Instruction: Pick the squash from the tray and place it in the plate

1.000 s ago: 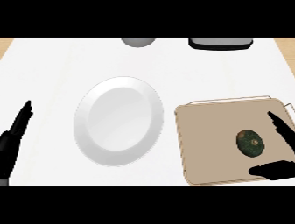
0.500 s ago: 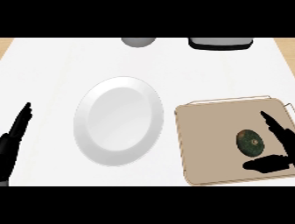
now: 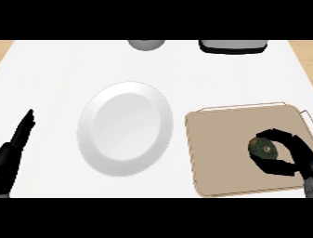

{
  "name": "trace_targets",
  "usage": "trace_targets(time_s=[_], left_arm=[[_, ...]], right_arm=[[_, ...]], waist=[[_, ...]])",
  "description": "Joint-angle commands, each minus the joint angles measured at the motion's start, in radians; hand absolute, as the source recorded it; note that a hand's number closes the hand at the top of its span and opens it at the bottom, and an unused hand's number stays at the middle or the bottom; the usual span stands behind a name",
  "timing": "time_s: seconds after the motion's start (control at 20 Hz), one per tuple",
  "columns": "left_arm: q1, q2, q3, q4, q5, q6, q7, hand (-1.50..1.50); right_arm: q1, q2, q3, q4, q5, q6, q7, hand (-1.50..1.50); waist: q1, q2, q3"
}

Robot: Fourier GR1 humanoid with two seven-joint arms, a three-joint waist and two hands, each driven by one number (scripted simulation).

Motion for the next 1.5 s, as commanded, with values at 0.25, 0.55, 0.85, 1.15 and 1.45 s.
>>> trace_targets(time_s=[0.25, 0.55, 0.85, 1.15, 1.45], left_arm=[[0.011, 0.004, 0.05, 0.002, 0.009, -0.049, -0.023, 0.0], [-0.093, -0.012, -0.027, 0.016, -0.025, -0.068, 0.009, 0.0], [-0.071, 0.002, 0.02, 0.023, -0.007, -0.062, -0.006, 0.0], [-0.032, -0.034, 0.009, 0.005, -0.026, -0.035, 0.015, 0.0], [0.0, -0.016, 0.045, 0.042, -0.018, -0.042, -0.057, 0.0]], right_arm=[[-0.112, 0.036, 0.051, 0.059, 0.157, -0.008, -0.022, 1.5], [-0.427, -0.165, 0.213, 0.198, 0.381, 0.164, -0.15, 1.5], [-0.66, -0.08, 0.165, 0.486, 0.471, -0.032, -0.309, 1.5], [-0.699, -0.034, 0.107, 0.504, 0.473, -0.228, -0.463, 1.5], [-0.75, 0.001, 0.071, 0.344, 0.341, -0.108, -0.594, 1.5]], waist=[[0.012, 0.005, 0.006], [0.111, 0.035, 0.007], [0.071, 0.022, 0.009], [0.024, 0.01, 0.007], [0.003, 0.002, 0.005]])
